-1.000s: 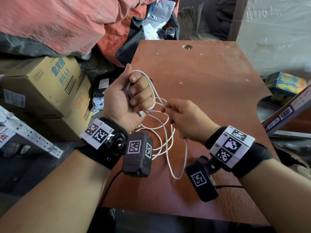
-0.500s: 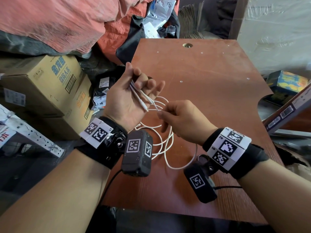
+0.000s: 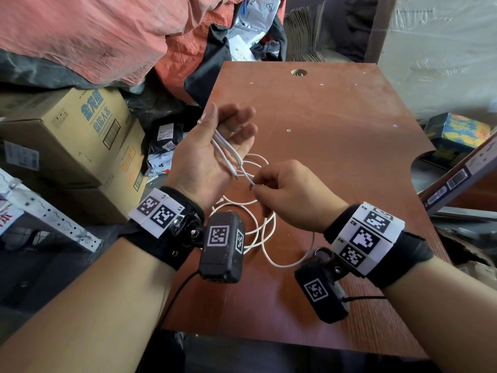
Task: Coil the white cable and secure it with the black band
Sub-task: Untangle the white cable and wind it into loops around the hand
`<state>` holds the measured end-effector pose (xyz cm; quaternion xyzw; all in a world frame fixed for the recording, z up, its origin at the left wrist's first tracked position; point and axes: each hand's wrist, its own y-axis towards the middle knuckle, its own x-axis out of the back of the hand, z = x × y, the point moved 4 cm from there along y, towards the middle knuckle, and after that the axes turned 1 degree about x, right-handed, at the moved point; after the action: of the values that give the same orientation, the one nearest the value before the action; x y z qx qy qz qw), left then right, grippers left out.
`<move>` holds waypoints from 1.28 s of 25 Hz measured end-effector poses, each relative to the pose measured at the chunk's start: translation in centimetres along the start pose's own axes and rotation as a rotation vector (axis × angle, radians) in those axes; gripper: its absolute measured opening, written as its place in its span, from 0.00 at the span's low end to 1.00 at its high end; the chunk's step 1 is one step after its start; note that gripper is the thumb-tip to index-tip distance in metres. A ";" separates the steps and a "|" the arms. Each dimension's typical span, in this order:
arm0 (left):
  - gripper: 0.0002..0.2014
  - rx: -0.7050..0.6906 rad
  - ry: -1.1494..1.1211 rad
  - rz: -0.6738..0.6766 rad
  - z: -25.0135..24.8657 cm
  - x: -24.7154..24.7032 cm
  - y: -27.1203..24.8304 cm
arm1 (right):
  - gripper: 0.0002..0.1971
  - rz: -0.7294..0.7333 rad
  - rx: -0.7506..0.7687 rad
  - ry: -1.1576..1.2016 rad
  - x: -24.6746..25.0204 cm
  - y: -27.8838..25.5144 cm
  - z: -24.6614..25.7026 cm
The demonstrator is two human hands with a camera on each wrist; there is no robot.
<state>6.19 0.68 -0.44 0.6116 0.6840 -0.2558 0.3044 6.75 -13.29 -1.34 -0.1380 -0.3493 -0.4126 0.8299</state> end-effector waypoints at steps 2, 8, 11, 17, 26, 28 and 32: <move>0.19 -0.001 0.029 0.008 0.1 0.0 0.0 | 0.08 0.001 -0.005 -0.014 0.1 0.0 0.0; 0.18 0.015 0.093 0.033 0.1 0.4 0.0 | 0.08 0.021 0.012 0.013 0.0 0.0 -0.1; 0.18 0.002 0.111 0.041 0.1 0.2 0.0 | 0.09 0.035 0.029 0.018 0.0 0.0 -0.1; 0.18 0.004 0.131 0.059 0.1 -0.2 -0.2 | 0.11 -0.043 0.068 0.009 0.6 0.0 0.3; 0.17 0.047 0.247 0.057 0.5 -0.5 -0.6 | 0.04 -0.129 0.110 0.058 1.0 -0.3 0.3; 0.17 0.060 0.263 0.049 0.6 -0.3 -0.5 | 0.06 -0.141 0.137 0.080 1.0 -0.4 0.3; 0.17 0.091 0.302 0.067 1.0 -0.3 -0.5 | 0.10 -0.188 0.158 0.114 1.2 -0.2 0.1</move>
<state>5.78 -0.29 -0.90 0.6787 0.6889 -0.1815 0.1785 7.06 -14.03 -0.48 -0.0149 -0.3444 -0.4670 0.8143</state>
